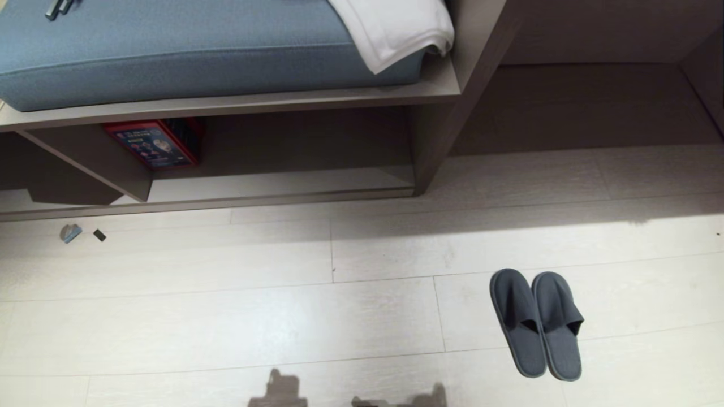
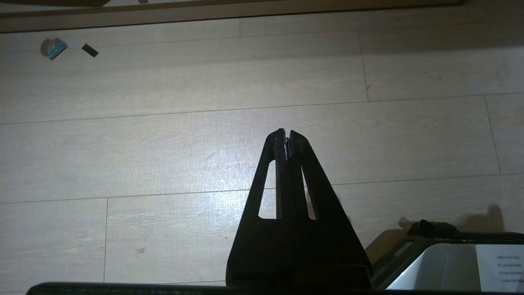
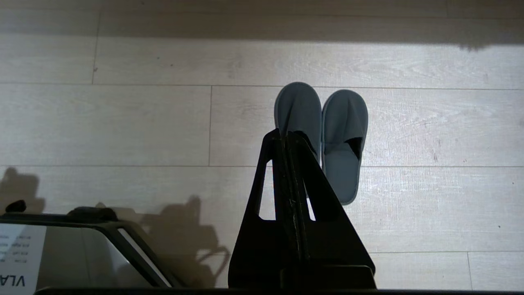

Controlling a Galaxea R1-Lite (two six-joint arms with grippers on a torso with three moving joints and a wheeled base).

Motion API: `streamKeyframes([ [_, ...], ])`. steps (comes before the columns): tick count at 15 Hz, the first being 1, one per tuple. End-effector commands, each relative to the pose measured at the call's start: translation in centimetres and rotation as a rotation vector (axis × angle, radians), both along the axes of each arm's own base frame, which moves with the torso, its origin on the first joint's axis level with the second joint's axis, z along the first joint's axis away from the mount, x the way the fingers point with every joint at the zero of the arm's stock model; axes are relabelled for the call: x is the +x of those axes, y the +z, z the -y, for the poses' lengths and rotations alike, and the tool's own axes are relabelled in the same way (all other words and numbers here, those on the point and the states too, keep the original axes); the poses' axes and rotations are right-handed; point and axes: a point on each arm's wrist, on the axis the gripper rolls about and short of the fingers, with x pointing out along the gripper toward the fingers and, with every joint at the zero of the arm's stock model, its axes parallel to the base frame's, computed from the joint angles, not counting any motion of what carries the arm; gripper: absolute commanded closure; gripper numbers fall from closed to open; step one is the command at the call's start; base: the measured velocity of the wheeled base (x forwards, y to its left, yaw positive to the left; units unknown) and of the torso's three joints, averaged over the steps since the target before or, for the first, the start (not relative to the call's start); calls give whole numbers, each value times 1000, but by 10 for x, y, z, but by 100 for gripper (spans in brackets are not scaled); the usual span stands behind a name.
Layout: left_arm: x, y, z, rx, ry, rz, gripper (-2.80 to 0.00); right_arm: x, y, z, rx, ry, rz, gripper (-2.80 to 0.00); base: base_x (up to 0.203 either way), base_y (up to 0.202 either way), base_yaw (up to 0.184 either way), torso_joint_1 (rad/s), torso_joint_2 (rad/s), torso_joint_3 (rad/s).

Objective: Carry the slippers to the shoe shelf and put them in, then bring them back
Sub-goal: Pick up the slippers on the floor

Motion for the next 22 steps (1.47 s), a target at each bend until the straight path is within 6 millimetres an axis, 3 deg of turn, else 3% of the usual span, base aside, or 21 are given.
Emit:
streamKeyframes([
  [1, 1, -2, 0, -1, 1, -7, 0, 0, 0, 0, -2, 1, 0, 0, 0, 0, 0, 2, 2, -198],
  [22, 1, -2, 0, 2, 1, -13, 0, 0, 0, 0, -6, 2, -1, 0, 0, 0, 0, 3, 3, -197],
])
